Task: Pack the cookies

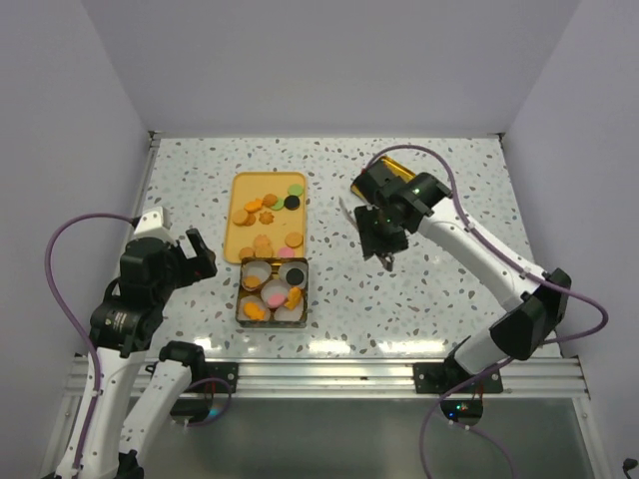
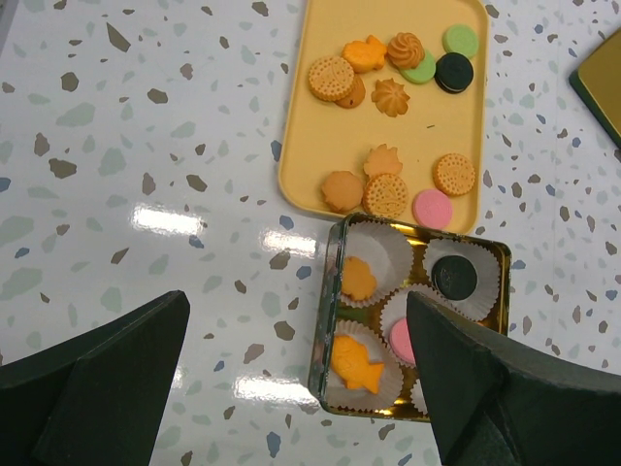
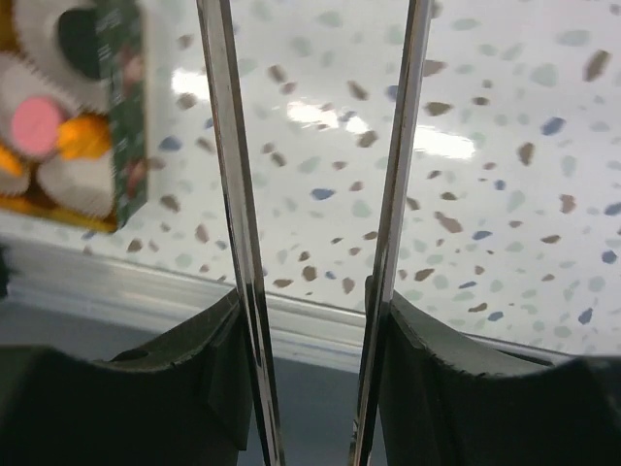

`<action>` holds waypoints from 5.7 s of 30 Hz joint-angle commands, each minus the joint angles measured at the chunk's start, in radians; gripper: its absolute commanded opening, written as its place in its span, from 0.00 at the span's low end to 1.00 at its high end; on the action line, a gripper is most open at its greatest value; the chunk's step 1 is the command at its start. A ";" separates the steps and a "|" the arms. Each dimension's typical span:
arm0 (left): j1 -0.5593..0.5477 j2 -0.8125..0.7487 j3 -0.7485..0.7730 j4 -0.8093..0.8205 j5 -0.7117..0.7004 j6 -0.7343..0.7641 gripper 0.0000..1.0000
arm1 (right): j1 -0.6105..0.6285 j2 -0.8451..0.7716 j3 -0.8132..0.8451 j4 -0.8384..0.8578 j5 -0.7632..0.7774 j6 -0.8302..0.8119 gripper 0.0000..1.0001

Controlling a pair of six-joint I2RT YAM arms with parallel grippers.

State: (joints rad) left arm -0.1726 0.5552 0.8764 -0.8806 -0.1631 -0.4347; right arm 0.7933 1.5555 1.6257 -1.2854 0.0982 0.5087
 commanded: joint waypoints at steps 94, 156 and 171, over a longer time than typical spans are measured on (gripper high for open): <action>-0.007 0.089 -0.010 0.042 0.033 0.017 1.00 | -0.715 0.801 0.310 0.397 -0.058 0.157 0.30; -0.007 0.347 0.184 0.538 0.738 -0.032 0.40 | -0.123 0.097 0.293 0.368 -0.325 0.303 0.00; -0.008 0.345 0.236 0.499 0.699 0.002 0.00 | -0.117 0.101 0.430 0.334 -0.298 0.314 0.63</action>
State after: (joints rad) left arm -0.1738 0.9085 1.0611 -0.3710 0.5442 -0.4686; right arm 0.6724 1.6913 1.9594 -0.9771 -0.2005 0.8146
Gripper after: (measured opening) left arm 0.193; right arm 0.607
